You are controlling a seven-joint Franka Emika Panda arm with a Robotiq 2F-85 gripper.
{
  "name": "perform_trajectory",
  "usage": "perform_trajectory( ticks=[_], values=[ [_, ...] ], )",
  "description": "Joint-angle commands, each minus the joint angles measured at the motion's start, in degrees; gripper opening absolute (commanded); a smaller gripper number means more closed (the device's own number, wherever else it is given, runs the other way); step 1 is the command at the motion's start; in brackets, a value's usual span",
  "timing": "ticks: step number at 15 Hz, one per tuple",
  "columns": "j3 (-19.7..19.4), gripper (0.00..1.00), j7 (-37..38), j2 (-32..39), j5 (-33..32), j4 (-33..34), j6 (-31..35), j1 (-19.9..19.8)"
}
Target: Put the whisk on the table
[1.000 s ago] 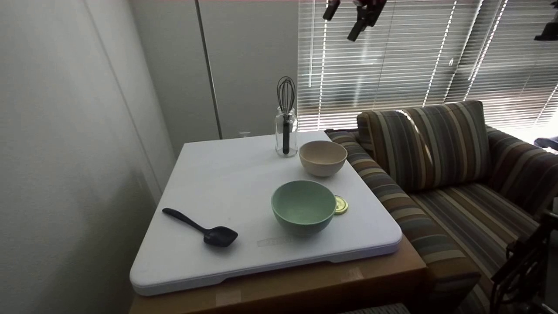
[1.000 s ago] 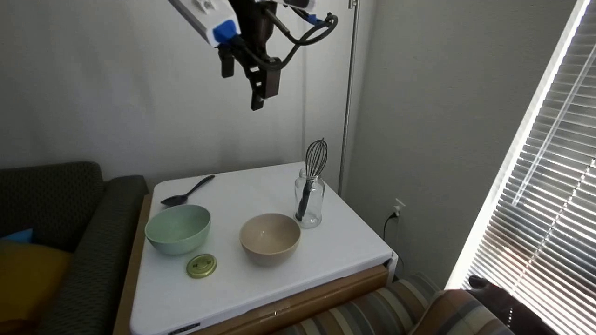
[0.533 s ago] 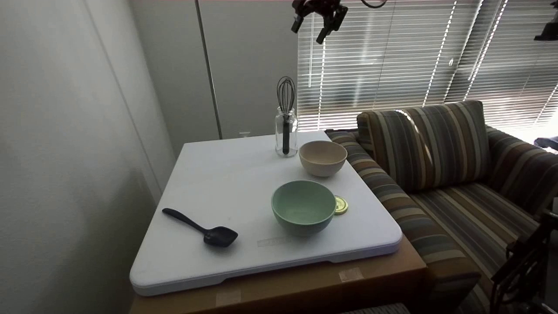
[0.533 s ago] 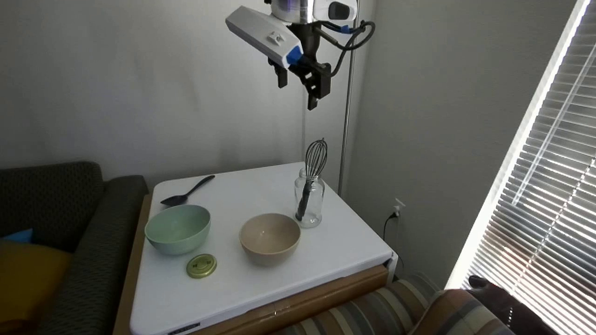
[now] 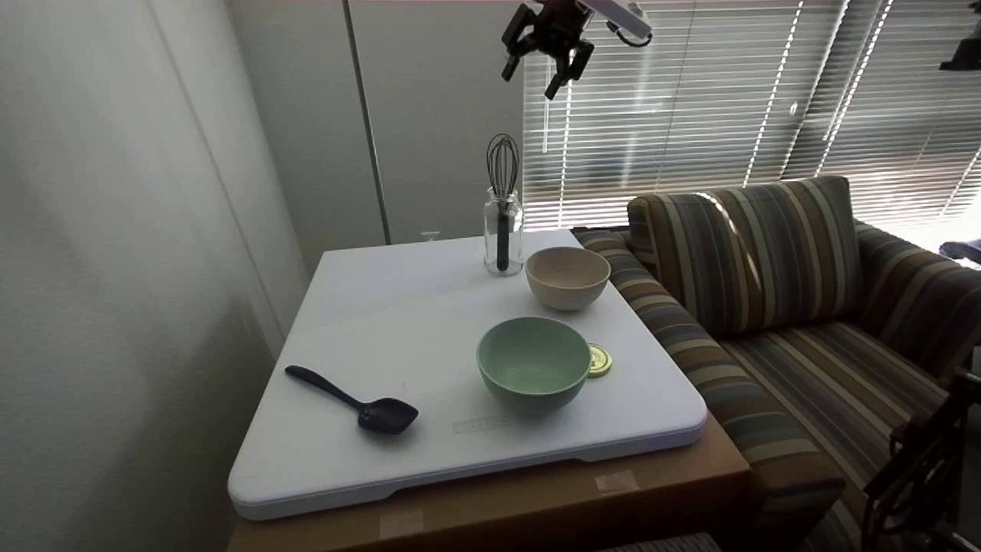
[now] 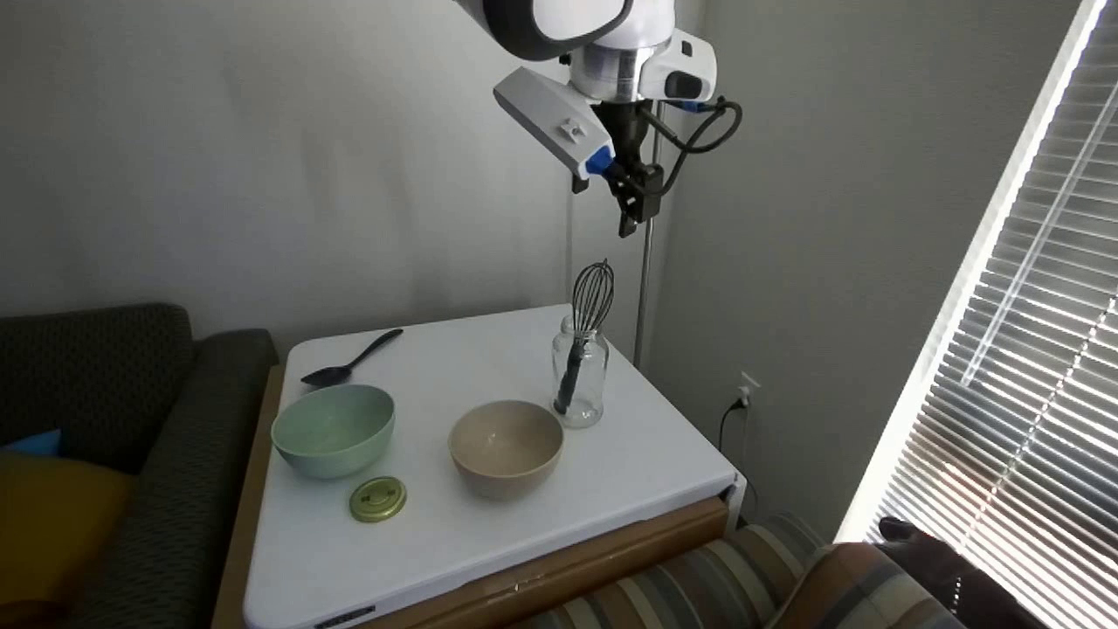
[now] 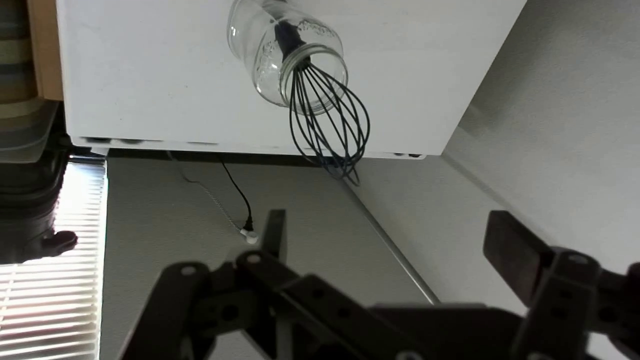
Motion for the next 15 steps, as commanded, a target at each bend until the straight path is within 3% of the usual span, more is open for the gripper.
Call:
perform_trajectory(
  ticks=[1,6,15],
  values=[
    [2.1,1.00,1.0,0.1,-1.7,0.4,0.1,-1.5],
    [1.4,1.00,3.0,3.8,-5.5,2.4,-3.4,-2.1],
    [4.0,1.00,-0.6,11.6,-10.5,8.2,-6.3,-0.6]
  ],
)
